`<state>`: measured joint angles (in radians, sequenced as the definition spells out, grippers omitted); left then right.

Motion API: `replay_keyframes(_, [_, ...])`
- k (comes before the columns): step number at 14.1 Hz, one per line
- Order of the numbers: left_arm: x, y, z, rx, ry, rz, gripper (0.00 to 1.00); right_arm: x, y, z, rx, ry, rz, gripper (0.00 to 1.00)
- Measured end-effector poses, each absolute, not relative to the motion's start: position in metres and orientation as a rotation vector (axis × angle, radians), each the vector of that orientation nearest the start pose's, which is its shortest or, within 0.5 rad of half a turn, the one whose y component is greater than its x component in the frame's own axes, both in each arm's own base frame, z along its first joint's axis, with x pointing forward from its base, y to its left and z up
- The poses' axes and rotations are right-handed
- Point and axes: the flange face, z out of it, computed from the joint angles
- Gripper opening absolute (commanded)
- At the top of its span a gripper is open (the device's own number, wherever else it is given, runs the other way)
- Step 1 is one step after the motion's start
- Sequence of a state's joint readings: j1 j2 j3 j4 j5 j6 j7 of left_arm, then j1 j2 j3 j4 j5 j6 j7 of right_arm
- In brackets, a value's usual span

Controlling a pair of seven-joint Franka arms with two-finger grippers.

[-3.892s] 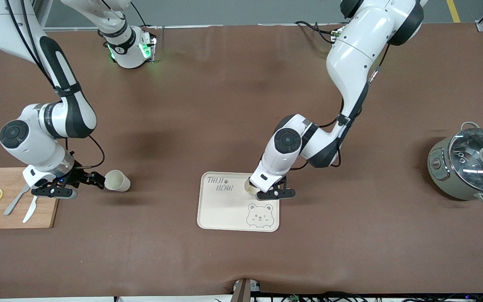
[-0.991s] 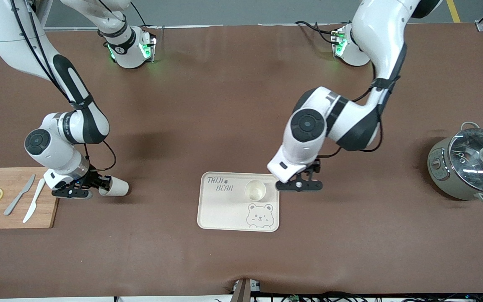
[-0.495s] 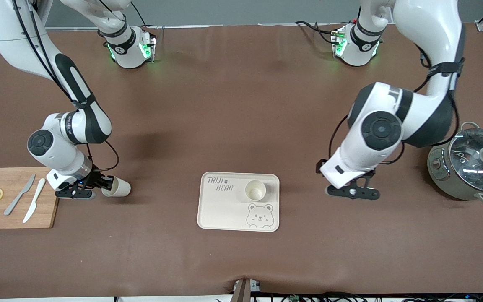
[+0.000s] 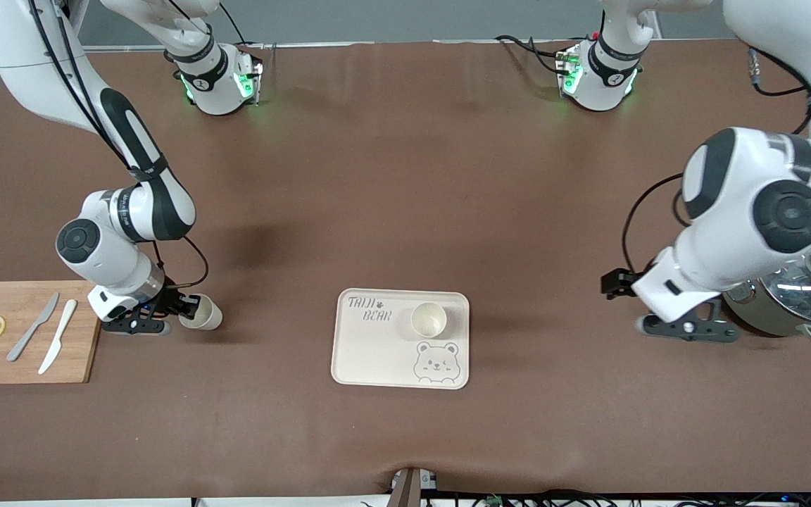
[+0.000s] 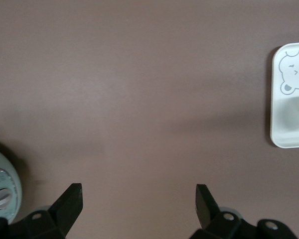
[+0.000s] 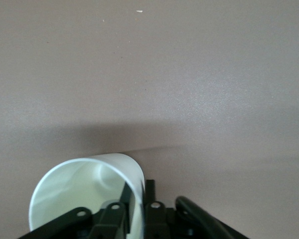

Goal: Place white IKEA cup upright on tray with both arms
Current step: 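Open the left gripper and draw the left arm back to rest, then carry the second white cup with the right gripper to the tray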

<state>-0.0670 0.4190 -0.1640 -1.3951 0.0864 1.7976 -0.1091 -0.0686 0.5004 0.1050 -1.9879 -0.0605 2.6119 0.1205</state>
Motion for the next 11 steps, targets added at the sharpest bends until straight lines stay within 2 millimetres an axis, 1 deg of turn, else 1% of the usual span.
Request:
replay_keyframes(1, [0.668, -0.122, 0.474, -3.118, 0.195, 0.009, 1.0, 0.623, 0.022, 0.222, -3.109, 0.077, -0.195, 0.0])
replay_keyframes(2, [0.666, -0.117, 0.479, -3.118, 0.187, 0.005, 1.0, 0.623, 0.022, 0.222, -3.109, 0.079, -0.195, 0.0])
replay_keyframes(5, [0.651, -0.115, 0.49, -3.113, 0.185, 0.002, 1.0, 0.624, 0.022, 0.223, -3.108, 0.081, -0.198, 0.0])
replay_keyframes(7, [0.638, -0.107, 0.505, -3.142, 0.15, -0.006, 1.0, 0.628, 0.022, 0.231, -3.11, 0.083, -0.195, 0.0])
replay_keyframes(8, [0.631, -0.098, 0.515, -3.157, 0.12, -0.019, 1.0, 0.63, 0.021, 0.241, -3.117, 0.084, -0.157, 0.0])
replay_keyframes(9, [0.624, -0.089, 0.526, -3.166, 0.094, -0.037, 1.0, 0.634, 0.021, 0.255, -3.126, 0.088, -0.098, 0.0])
replay_keyframes(11, [0.609, -0.077, 0.545, -3.163, 0.063, -0.067, 1.0, 0.641, 0.023, 0.295, -3.139, 0.096, -0.02, 0.0])
